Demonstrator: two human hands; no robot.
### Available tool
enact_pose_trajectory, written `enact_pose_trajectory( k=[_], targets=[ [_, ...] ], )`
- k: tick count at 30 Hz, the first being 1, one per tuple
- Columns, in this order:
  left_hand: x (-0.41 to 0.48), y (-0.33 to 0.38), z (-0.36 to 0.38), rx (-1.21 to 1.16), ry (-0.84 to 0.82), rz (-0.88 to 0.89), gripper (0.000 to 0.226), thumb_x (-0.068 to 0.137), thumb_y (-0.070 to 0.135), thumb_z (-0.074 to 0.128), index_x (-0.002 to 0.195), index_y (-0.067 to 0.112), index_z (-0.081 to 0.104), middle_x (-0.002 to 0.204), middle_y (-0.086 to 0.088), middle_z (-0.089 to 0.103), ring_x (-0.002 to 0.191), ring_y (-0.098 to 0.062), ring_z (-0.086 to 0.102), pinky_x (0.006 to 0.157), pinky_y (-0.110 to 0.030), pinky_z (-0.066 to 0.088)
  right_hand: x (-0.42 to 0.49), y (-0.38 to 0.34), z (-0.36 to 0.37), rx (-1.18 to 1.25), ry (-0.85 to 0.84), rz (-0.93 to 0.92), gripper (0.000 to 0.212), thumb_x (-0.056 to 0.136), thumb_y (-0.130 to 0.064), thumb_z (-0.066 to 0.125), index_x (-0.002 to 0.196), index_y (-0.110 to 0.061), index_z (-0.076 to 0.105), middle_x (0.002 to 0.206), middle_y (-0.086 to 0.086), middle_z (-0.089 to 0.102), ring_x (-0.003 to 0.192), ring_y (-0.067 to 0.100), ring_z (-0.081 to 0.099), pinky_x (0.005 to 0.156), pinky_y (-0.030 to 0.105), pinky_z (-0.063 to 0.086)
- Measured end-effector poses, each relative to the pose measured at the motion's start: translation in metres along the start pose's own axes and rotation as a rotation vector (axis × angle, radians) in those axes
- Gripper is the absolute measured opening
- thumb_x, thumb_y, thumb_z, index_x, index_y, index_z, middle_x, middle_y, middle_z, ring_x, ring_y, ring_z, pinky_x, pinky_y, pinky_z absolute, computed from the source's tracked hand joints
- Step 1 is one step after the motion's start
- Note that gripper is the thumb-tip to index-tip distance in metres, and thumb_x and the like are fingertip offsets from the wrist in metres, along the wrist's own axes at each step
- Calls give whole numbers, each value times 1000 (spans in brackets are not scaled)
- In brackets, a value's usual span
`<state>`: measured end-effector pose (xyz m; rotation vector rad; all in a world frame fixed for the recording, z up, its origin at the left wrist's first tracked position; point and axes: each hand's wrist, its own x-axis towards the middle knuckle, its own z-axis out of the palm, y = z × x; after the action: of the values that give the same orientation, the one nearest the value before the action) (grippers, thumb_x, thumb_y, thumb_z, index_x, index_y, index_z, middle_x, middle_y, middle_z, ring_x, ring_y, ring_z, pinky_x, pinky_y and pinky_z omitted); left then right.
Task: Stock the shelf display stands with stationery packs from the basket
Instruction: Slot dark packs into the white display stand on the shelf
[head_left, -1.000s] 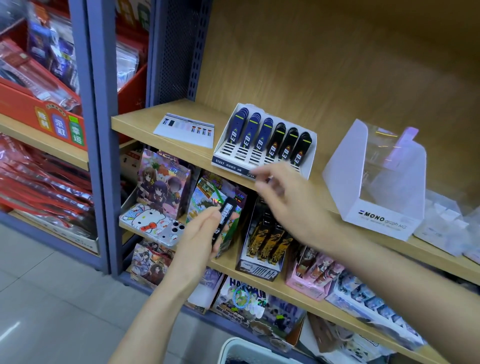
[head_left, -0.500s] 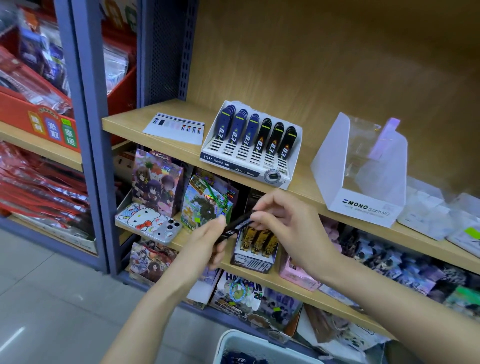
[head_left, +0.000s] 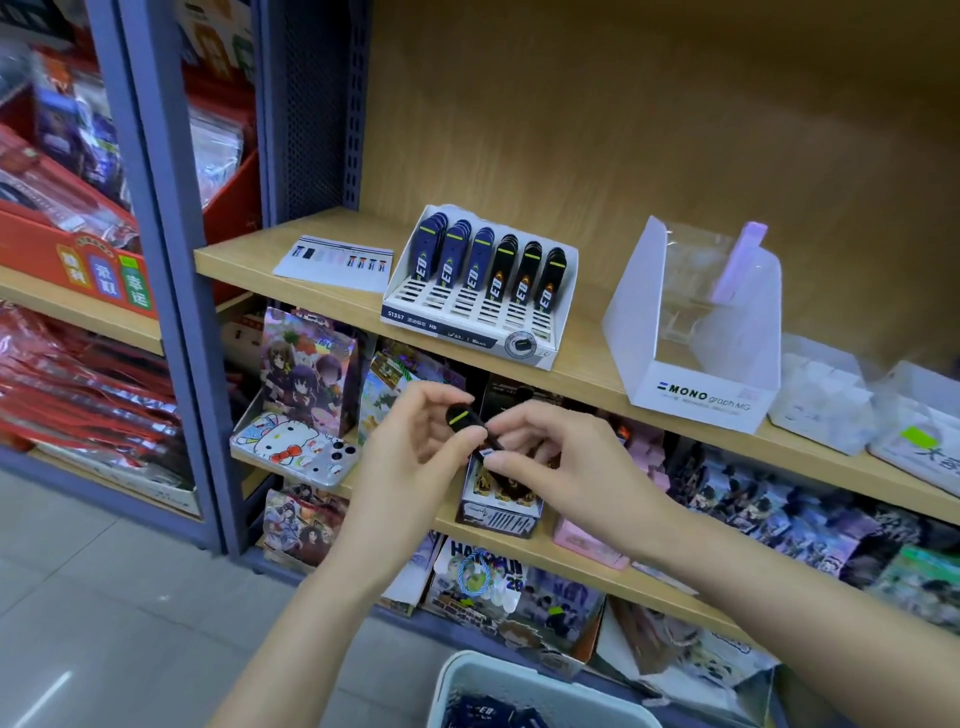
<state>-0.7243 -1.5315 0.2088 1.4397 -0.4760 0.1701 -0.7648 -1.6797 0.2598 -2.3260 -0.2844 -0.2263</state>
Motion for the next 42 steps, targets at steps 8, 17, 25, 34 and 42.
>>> enact_pose_trajectory(
  k=[8,17,25,34,42],
  targets=[
    [51,21,3,544,-29,225,28,91,19,59,119,19,59,111,7,54,105,-9,52,92,-20,39,36,-4,-42,-66,221,-10,39,85,-14,68,100,-32,37,97,-2,64,70,14,67,67,28,53],
    [87,-5,3,1089,-46,329,30,89,24,58,118,13,57,114,-4,53,112,-26,45,97,-34,20,125,24,-65,-131,510,7,8,97,-16,48,99,-18,41,84,3,57,84,29,61,77,36,49],
    [89,-13,1,1109,-20,378,30,82,27,48,106,13,60,103,-4,58,101,-27,51,88,-32,24,145,31,-62,-189,446,-55,9,88,-12,62,92,-19,58,73,2,62,77,28,65,81,46,53],
    [89,-15,2,1091,-7,385,29,82,27,48,106,13,59,101,-3,57,98,-25,49,88,-31,23,146,35,-67,-343,333,-72,18,96,-11,50,100,-12,67,86,11,65,76,22,66,81,41,54],
    [87,-13,2,1122,-29,369,31,84,26,48,109,11,58,105,-5,55,101,-28,48,90,-31,22,146,36,-68,-364,424,-136,13,88,-12,63,96,-12,53,85,2,58,77,20,55,79,40,49]
  ],
)
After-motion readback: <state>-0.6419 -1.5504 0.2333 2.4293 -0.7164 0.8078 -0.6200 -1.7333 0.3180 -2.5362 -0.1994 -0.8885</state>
